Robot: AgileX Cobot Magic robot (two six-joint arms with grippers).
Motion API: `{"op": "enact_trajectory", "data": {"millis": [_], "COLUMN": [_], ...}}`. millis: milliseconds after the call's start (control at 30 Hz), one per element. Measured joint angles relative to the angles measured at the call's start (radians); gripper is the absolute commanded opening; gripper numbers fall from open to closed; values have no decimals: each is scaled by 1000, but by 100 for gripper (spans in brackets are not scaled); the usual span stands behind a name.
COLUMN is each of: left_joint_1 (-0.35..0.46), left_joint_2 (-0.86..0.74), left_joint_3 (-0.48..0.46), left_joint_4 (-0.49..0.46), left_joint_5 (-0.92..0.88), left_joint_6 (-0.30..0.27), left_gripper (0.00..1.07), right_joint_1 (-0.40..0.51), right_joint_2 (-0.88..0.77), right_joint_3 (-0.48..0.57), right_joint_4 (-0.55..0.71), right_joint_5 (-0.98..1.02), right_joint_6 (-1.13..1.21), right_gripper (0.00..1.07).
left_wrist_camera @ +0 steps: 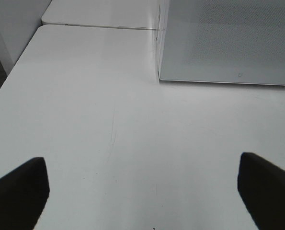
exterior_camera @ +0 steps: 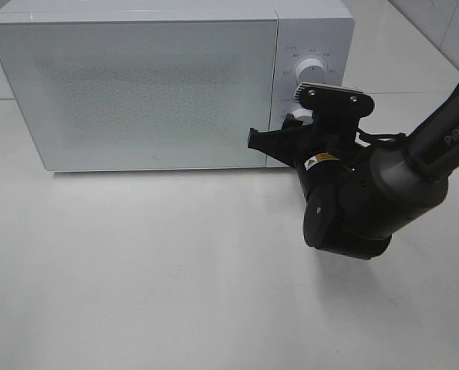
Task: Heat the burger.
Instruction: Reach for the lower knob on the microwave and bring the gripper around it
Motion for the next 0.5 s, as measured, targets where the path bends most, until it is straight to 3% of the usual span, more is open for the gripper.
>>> {"op": "enact_trajectory", "data": {"millis": [100, 133, 200, 267, 300, 367, 467, 500], "left_joint_1": [0, 0, 0, 0, 0, 0, 0, 0], "left_joint_2": [0, 0, 0, 0, 0, 0, 0, 0], "left_joint_3": [0, 0, 0, 0, 0, 0, 0, 0], "left_joint_4": [0, 0, 0, 0, 0, 0, 0, 0], "left_joint_5": [0, 0, 0, 0, 0, 0, 0, 0], "left_joint_6": [0, 0, 0, 0, 0, 0, 0, 0], "left_gripper": [101, 101, 101, 101, 101, 101, 101, 101], "right_joint_1": [-1, -3, -5, -10, -10, -13, -15, -18], "right_joint_2": [0, 0, 0, 0, 0, 0, 0, 1], "right_joint_3": [0, 2, 3, 6, 6, 11, 11, 11], "right_joint_4": [-4, -14, -19, -39, -39, -57, -66, -75], "right_joint_5": [0, -1, -2, -2, -2, -5, -5, -5], "right_joint_6": [67, 218, 283, 600, 600, 835, 897, 1033], "right_gripper": [1, 0, 0, 0, 0, 0, 0, 0]}}
